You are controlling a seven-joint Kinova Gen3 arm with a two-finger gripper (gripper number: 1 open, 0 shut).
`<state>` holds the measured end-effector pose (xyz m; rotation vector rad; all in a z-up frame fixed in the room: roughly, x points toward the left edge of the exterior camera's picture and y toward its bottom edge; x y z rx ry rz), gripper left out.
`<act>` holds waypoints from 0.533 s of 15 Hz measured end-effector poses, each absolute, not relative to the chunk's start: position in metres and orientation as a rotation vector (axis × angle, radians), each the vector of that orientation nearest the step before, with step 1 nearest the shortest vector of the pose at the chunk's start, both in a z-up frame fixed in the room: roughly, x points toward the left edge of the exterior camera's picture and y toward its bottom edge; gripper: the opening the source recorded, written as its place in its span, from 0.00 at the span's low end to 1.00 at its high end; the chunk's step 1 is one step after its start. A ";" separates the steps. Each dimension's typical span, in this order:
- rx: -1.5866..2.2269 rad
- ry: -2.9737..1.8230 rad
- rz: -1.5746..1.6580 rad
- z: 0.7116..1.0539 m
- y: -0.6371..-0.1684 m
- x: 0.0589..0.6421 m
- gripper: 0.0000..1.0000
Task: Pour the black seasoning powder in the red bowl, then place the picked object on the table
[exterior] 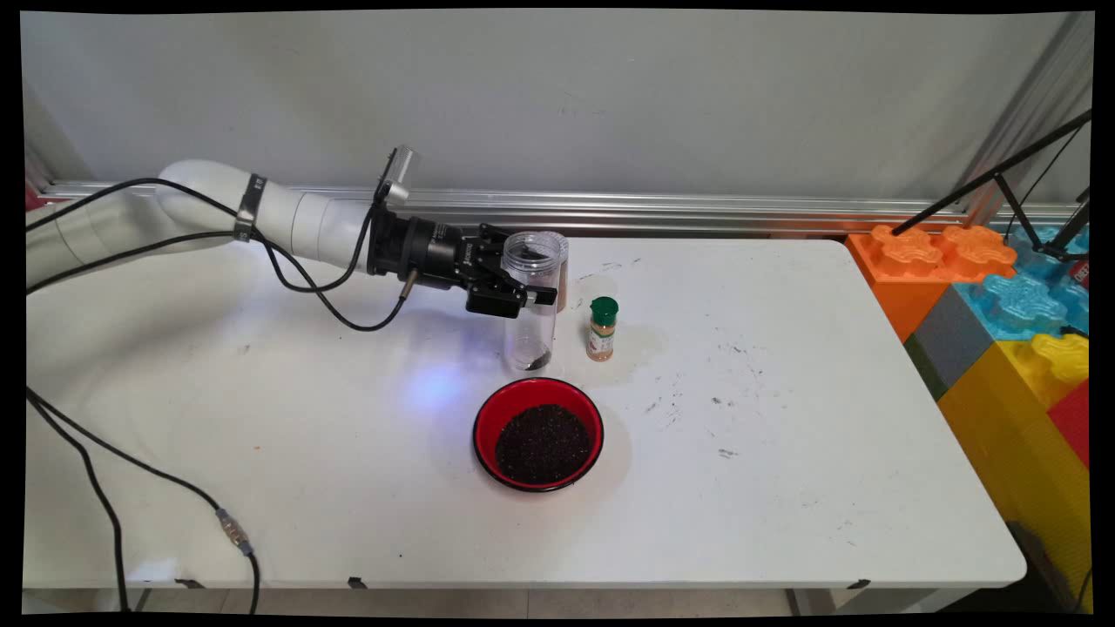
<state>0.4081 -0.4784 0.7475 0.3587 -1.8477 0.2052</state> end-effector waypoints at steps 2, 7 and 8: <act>0.342 -1.843 0.210 0.744 -0.479 0.406 0.00; 0.312 -1.835 0.235 0.736 -0.482 0.402 0.00; 0.307 -1.834 0.242 0.734 -0.482 0.401 0.00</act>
